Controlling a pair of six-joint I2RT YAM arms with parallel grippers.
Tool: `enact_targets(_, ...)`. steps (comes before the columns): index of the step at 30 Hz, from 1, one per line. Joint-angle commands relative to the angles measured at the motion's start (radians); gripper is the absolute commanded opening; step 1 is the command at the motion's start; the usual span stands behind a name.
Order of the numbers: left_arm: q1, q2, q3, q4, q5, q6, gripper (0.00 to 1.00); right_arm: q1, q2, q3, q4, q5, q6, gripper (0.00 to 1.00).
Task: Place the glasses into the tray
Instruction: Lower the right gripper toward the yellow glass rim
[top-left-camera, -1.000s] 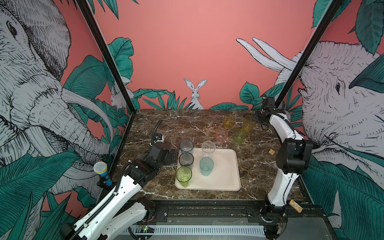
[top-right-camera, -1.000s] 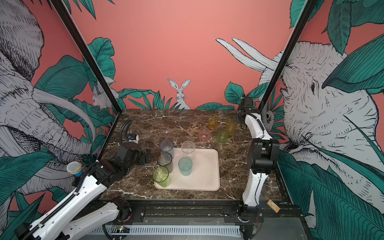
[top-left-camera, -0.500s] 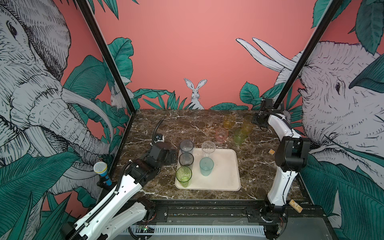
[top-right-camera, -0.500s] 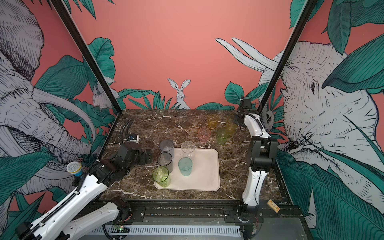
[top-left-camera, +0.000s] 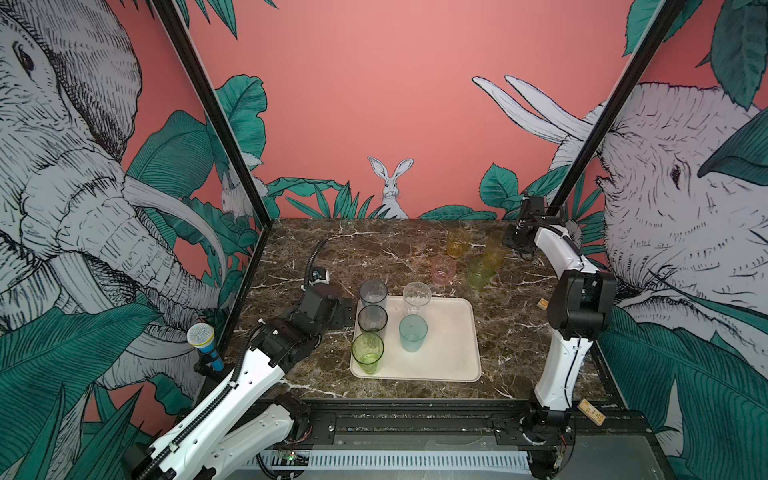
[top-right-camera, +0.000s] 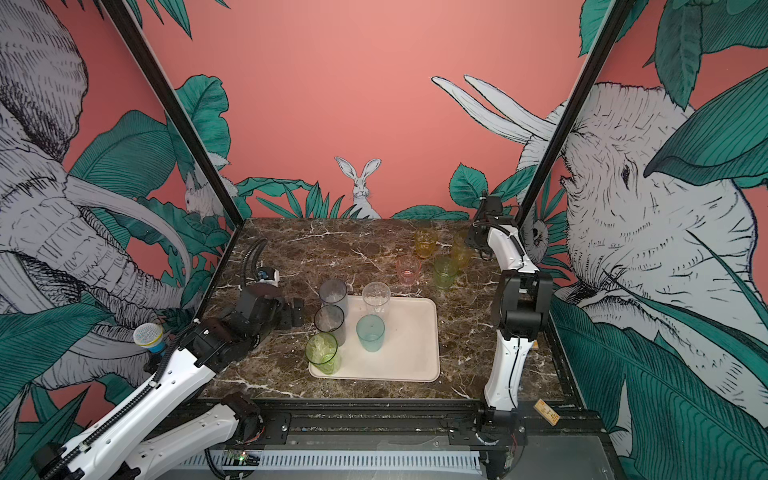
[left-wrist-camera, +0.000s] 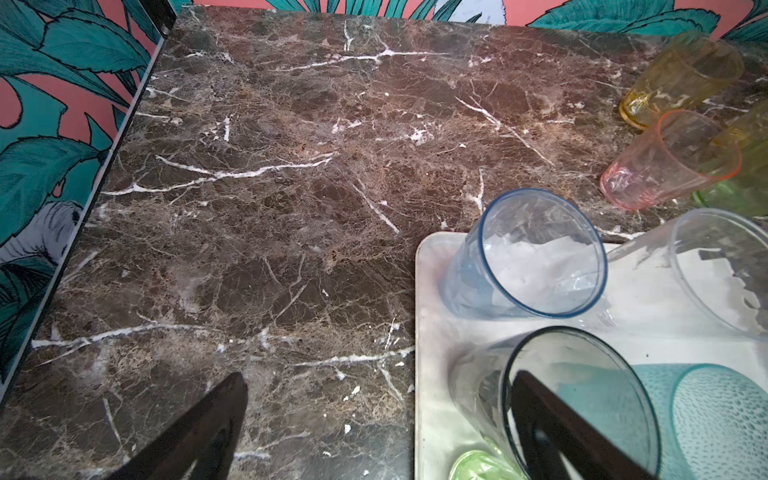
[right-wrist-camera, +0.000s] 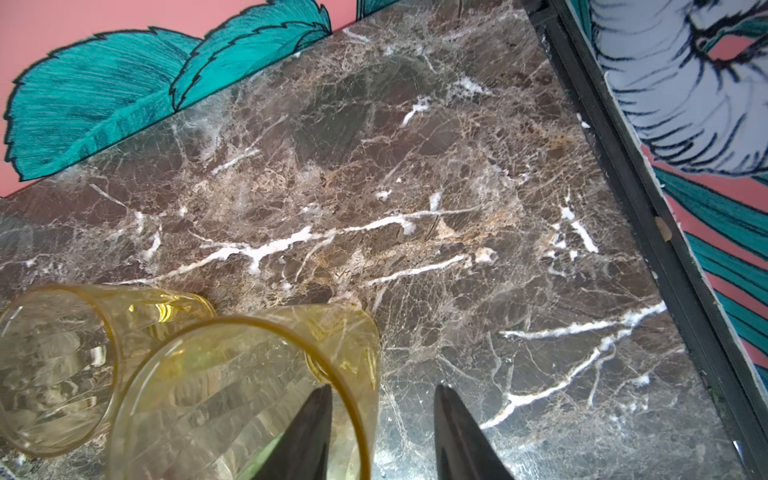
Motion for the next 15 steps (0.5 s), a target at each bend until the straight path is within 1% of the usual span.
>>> enact_targets(1, 0.008, -0.002, 0.006, 0.01, 0.0, -0.019, 0.99, -0.005, 0.025, 0.033, -0.01, -0.001, -0.007, 0.4)
enact_targets(3, 0.006, 0.0, 0.005, 0.013, 0.001, -0.019, 0.99, -0.005, 0.03, 0.04, -0.015, -0.003, -0.008, 0.38)
enact_targets(9, 0.007, 0.006, 0.002, 0.02, 0.009, -0.022, 0.99, -0.006, 0.04, 0.045, -0.018, -0.024, -0.008, 0.27)
enact_targets(15, 0.007, 0.006, -0.003, 0.026, 0.012, -0.026, 0.99, -0.005, 0.048, 0.043, -0.022, -0.027, -0.009, 0.18)
